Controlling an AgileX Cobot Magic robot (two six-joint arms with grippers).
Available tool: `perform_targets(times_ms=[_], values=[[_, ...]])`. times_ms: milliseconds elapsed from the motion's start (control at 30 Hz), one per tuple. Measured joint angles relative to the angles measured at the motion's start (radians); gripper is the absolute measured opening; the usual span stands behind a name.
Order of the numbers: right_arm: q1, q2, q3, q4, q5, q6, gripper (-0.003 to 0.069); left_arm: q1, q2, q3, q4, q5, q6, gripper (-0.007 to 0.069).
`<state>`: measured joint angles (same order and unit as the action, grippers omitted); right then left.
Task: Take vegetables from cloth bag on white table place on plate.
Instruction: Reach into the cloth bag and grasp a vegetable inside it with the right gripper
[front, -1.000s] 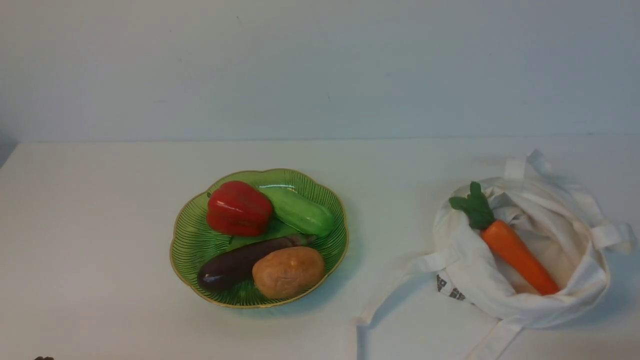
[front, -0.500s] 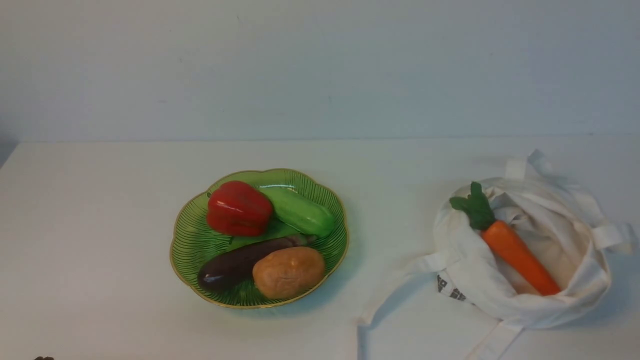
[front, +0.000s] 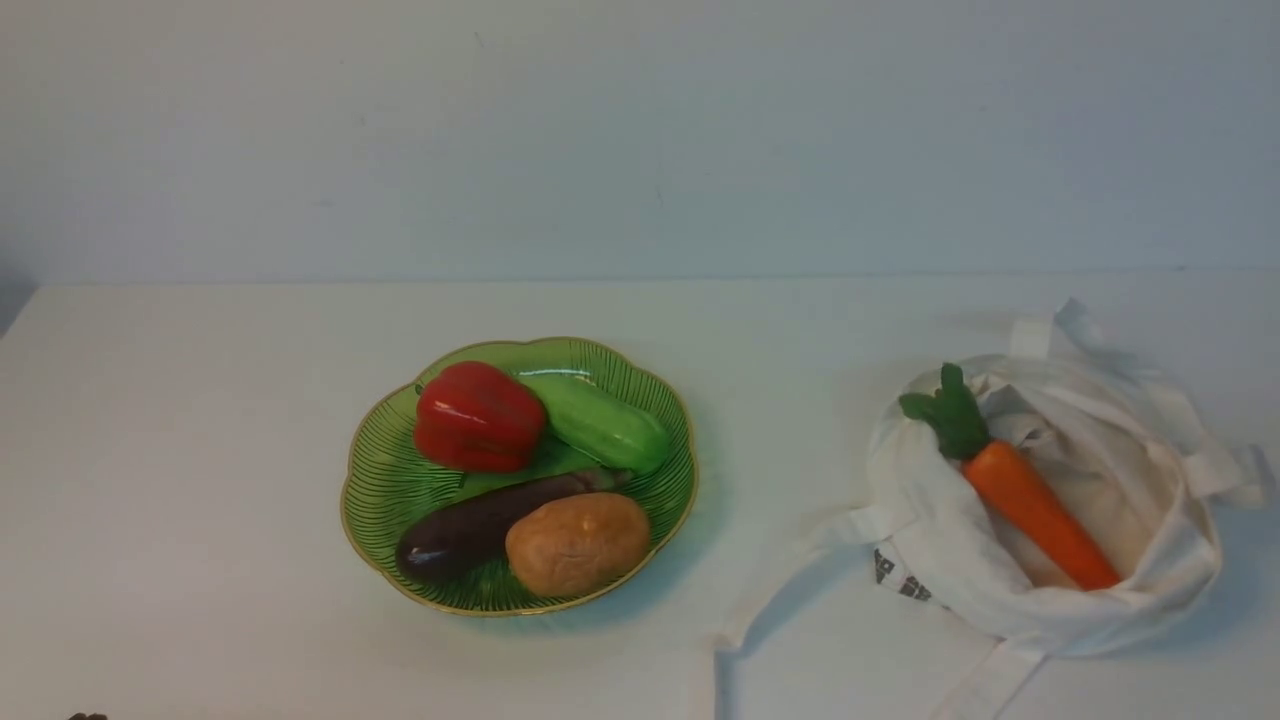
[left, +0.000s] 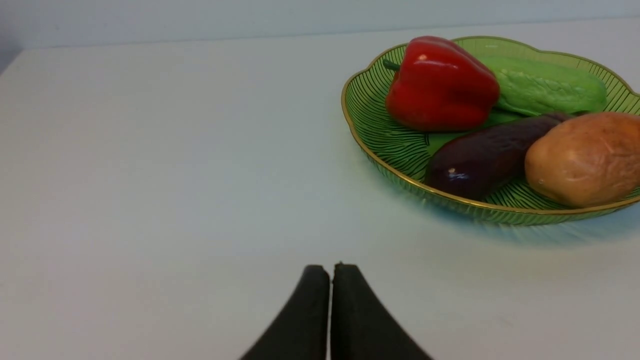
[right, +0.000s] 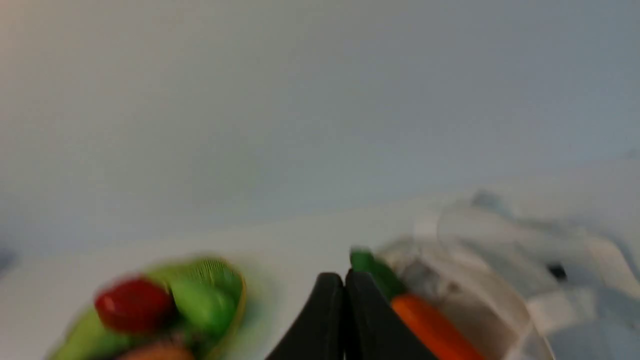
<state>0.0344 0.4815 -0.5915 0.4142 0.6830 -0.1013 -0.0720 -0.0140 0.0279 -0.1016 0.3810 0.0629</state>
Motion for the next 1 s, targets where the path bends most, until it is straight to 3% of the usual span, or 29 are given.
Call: perform_targets(times_ms=[133,267,433,633,767,967,1000], values=[[0.000,0.241,-0.107,-0.018,0.166,-0.145,-0.0015,0.000,0.000,0.000,0.000,0.000,0.000,-0.0008],[0.000,0.476,-0.163,-0.014,0.187,-0.356,-0.0015,0.000,0.000,0.000,0.000,0.000,0.000,-0.0008],[0.000,0.665,-0.196,0.042,0.128,-0.469,-0.0013,0.000,0.000,0.000,0.000,0.000,0.000,-0.0008],[0.000,0.822,-0.199,0.059,0.043,-0.490,0.0011,0.000,0.000,0.000,0.000,0.000,0.000,-0.0008],[0.000,0.899,-0.202,0.059,-0.010,-0.491,0.0059,0.000,0.000,0.000,0.000,0.000,0.000,-0.0008],[0.007,1.042,-0.278,0.052,-0.035,-0.492,0.0267,0.000,0.000,0.000,0.000,0.000,0.000,-0.0008],[0.007,1.042,-0.281,0.051,-0.035,-0.492,0.0274,0.000,0.000,0.000,0.000,0.000,0.000,-0.0008]])
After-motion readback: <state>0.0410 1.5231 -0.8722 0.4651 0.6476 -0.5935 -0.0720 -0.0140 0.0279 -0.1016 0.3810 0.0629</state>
